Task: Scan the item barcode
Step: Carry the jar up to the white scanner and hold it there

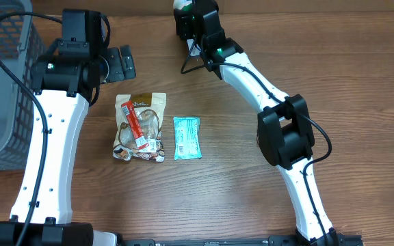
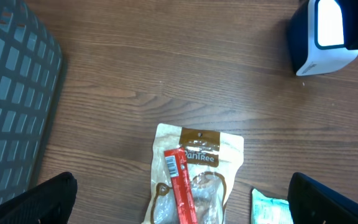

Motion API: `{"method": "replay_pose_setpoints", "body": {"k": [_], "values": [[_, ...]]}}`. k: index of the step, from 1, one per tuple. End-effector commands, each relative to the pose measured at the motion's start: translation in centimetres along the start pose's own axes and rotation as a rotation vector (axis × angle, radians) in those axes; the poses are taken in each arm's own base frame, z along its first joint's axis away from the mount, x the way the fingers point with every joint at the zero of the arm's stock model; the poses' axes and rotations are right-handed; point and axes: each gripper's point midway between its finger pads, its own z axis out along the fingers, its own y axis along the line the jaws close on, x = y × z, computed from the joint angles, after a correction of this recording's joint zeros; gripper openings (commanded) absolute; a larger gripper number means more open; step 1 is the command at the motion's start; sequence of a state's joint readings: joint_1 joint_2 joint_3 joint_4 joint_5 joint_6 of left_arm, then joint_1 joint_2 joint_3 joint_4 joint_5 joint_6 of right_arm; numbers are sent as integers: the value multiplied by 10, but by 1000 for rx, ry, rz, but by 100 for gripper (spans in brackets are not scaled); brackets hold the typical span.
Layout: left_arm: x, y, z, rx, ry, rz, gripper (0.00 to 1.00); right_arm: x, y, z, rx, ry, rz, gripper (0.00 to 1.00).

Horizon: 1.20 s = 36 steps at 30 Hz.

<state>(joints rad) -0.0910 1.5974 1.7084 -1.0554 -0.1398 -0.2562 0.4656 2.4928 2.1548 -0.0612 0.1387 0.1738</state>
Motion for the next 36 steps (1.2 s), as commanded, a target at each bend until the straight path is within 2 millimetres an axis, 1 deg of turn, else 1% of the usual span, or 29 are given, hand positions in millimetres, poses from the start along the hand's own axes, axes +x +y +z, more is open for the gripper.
{"method": "replay_pose_setpoints", "body": {"k": [1,2,5,9,11,16,21,25,27,29,31,33,36], "values": [[-4,1,-3,-6,-14,-16,100,-23,-15,1,29,-75,-114,4],[-4,1,-3,-6,-14,-16,100,-22,-17,2,33,-78,-150,4],[-4,1,-3,-6,-14,-16,100,-12,-25,7,57,-57,-227,4],[-4,1,-3,-6,-14,-16,100,5,-31,15,77,-31,-240,4],[-4,1,-3,-6,-14,-16,100,7,-32,16,78,-31,-240,4],[-4,1,-3,-6,-14,-16,100,3,-31,16,77,-49,-237,4],[-4,1,-3,-6,-14,-16,100,2,-33,16,78,-50,-236,4],[-4,1,-3,-6,-14,-16,100,-3,-35,16,80,-70,-228,4],[-4,1,-3,-6,-14,-16,100,-6,-37,16,81,-80,-189,4],[-4,1,-3,-6,-14,-16,100,-12,-41,15,81,-99,-100,4],[-4,1,-3,-6,-14,-16,100,-29,-44,8,82,-126,-46,4],[-4,1,-3,-6,-14,-16,100,-52,-44,-3,80,-162,-31,4],[-4,1,-3,-6,-14,-16,100,-94,-39,-29,70,-214,-24,4]]}}
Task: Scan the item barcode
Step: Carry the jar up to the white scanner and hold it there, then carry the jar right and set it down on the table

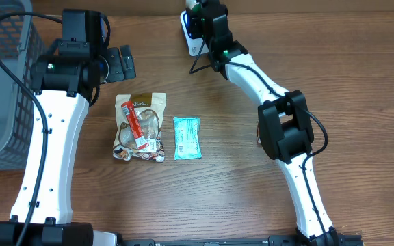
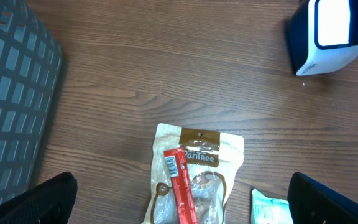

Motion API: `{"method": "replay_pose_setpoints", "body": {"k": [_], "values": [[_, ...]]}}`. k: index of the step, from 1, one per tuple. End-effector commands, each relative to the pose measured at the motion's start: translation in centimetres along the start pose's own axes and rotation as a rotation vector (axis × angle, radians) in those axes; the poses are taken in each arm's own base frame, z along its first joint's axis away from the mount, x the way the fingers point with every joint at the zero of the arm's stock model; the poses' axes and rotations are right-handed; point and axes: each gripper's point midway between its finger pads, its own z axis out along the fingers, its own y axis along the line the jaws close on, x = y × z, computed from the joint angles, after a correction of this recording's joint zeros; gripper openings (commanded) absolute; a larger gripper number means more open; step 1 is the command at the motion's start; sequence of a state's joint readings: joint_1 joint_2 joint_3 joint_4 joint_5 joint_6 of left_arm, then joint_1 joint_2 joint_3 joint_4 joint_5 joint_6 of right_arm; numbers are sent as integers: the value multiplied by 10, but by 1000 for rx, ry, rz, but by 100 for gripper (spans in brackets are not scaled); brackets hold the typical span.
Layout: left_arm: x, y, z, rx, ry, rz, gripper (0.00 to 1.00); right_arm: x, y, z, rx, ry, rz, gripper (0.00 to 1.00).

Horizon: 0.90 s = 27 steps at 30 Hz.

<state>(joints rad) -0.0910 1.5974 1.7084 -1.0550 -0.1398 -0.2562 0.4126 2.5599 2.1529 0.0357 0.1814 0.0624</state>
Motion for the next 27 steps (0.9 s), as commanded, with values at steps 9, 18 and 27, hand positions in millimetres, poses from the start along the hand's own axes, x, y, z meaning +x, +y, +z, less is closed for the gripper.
{"method": "replay_pose_setpoints", "body": {"k": [9,18,27], "values": [[-4,1,-3,-6,-14,-16,100,-165,-16,-142,22,-25,53,4],[-4,1,-3,-6,-14,-16,100,-64,-104,-244,271,562,242,4],[-4,1,-3,-6,-14,-16,100,56,-172,-335,477,1166,419,4]]}}
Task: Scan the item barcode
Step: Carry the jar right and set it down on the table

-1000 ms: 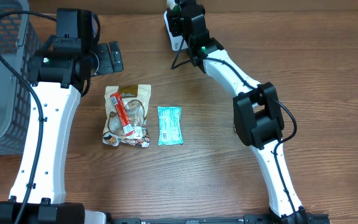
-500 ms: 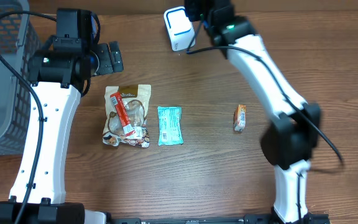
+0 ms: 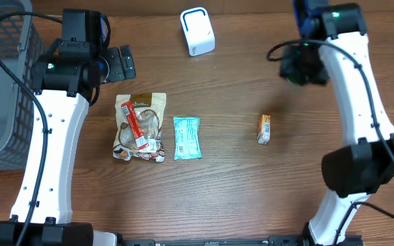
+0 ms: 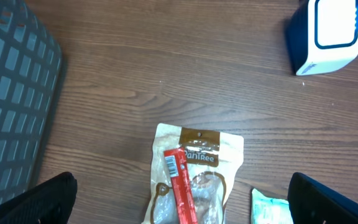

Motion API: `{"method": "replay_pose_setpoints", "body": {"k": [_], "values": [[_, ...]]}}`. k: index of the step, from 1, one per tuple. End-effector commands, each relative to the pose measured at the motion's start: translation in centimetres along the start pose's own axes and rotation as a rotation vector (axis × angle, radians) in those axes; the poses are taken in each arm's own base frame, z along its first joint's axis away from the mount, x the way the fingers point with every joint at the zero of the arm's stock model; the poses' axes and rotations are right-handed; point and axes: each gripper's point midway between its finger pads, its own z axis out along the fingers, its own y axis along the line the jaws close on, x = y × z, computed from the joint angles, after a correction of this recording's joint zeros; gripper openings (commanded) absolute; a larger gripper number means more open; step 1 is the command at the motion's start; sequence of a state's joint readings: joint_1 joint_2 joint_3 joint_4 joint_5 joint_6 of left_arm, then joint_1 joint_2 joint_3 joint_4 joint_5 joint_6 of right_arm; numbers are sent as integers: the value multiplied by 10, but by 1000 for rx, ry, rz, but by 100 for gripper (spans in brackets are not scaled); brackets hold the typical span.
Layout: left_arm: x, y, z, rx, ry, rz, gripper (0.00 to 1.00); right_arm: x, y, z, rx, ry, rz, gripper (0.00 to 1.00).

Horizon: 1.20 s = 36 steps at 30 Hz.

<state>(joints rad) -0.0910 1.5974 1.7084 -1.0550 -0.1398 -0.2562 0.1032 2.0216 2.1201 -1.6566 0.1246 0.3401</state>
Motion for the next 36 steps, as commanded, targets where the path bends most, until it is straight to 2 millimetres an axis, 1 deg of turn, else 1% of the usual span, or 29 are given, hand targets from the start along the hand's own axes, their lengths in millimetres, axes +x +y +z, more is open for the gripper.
{"method": "replay_pose_setpoints", "body": {"k": [1,6,11,14,16,17,18,19,20,21,22,23,24,25,26,29,31,34,36], "values": [[-4,1,-3,-6,-14,-16,100,10,-10,21,-7,86,69,4],[-4,1,-3,-6,-14,-16,100,22,-36,66,33,178,146,4],[-4,1,-3,-6,-14,-16,100,41,-57,110,61,254,197,6],[-4,1,-3,-6,-14,-16,100,49,-65,131,66,272,214,8],[-4,1,-3,-7,-14,-16,100,54,-69,143,68,282,227,11],[-4,1,-3,-6,-14,-16,100,56,-71,148,69,284,231,17],[-4,1,-3,-6,-13,-16,99,58,-72,151,69,286,233,25],[-4,1,-3,-6,-14,-16,100,60,-73,155,71,290,236,41],[-4,1,-3,-6,-13,-16,100,62,-74,157,72,293,238,60],[-4,1,-3,-6,-14,-16,100,62,-74,158,73,294,238,74],[-4,1,-3,-6,-14,-16,100,63,-75,158,74,295,238,82],[-4,1,-3,-6,-14,-16,100,62,-75,158,74,295,238,88],[-4,1,-3,-6,-14,-16,100,61,-75,157,76,293,238,92],[-4,1,-3,-6,-14,-16,100,61,-76,155,78,291,235,93],[-4,1,-3,-6,-14,-16,100,59,-77,151,83,291,233,94],[-4,1,-3,-6,-14,-16,100,50,-79,131,91,272,228,94],[-4,1,-3,-6,-14,-16,100,44,-78,115,81,251,221,91],[-4,1,-3,-6,-13,-16,100,37,-68,86,12,218,166,84],[-4,1,-3,-6,-14,-16,100,38,-54,68,-76,202,119,73]]}}
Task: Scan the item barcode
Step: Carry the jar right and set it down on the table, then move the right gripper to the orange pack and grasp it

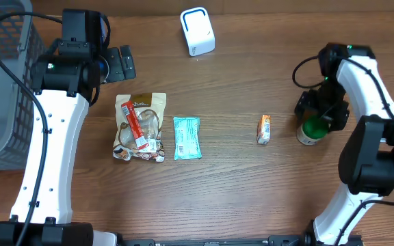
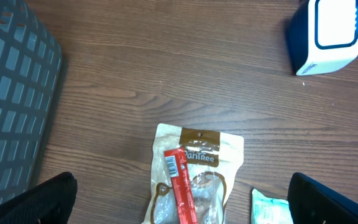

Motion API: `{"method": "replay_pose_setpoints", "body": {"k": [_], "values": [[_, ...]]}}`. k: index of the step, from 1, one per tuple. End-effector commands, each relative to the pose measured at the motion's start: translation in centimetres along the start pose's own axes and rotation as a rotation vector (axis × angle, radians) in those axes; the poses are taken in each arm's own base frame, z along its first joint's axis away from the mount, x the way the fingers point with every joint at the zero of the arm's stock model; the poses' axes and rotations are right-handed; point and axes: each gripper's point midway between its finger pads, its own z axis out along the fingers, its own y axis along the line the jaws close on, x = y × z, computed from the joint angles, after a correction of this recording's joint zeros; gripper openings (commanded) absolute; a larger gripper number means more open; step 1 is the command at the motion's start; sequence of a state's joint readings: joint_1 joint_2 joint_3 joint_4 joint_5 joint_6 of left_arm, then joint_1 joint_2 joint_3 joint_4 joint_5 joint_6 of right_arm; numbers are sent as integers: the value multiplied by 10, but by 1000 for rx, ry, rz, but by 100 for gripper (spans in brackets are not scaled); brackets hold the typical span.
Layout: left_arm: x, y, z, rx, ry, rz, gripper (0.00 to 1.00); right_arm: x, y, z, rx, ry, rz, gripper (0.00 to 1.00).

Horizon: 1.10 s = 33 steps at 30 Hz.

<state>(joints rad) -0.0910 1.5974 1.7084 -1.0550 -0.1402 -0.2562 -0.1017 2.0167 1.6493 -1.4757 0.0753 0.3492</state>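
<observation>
The white scanner [image 1: 197,31] with its blue-rimmed window stands at the back of the table, also top right in the left wrist view [image 2: 325,34]. A green-topped can [image 1: 311,130] sits at the table's right side, and my right gripper [image 1: 318,117] is down on it, fingers either side, shut on it as far as shows. My left gripper [image 1: 120,63] hangs open above the snack bag's top edge [image 2: 184,202], its black fingertips [image 2: 42,199] wide apart and holding nothing.
A brown-and-clear snack bag with a red stick [image 1: 140,128] and a teal packet [image 1: 187,137] lie mid-table. A small orange box [image 1: 264,128] lies left of the can. A grey mesh basket fills the left edge.
My right arm has come down from the back right to the table's right side, where the green can now rests beside the orange box. The left arm has not moved.
My right gripper was at the scanner at the back, holding an item at its window, and was still there at the second moment. Then it was away at the back right, the scanner standing free. Now it is low at the right with the can.
</observation>
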Motion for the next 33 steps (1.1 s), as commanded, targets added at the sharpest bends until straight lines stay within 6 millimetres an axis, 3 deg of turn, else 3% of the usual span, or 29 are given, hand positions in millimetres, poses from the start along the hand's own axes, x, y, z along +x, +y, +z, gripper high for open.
{"method": "replay_pose_setpoints", "body": {"k": [1,4,9,17,27,33], "values": [[-4,1,-3,-6,-14,-16,100,11,25,-53,-186,-89,-119,68],[-4,1,-3,-6,-14,-16,100,29,48,-72,-335,-85,-205,51],[-4,1,-3,-6,-14,-16,100,41,59,-72,-355,-62,-252,50],[-4,1,-3,-6,-14,-16,100,53,82,-40,-337,-42,-323,40],[-4,1,-3,-6,-14,-16,100,60,108,8,-340,-66,-390,46],[-4,1,-3,-6,-14,-16,100,76,127,18,-423,-28,-429,49]]}}
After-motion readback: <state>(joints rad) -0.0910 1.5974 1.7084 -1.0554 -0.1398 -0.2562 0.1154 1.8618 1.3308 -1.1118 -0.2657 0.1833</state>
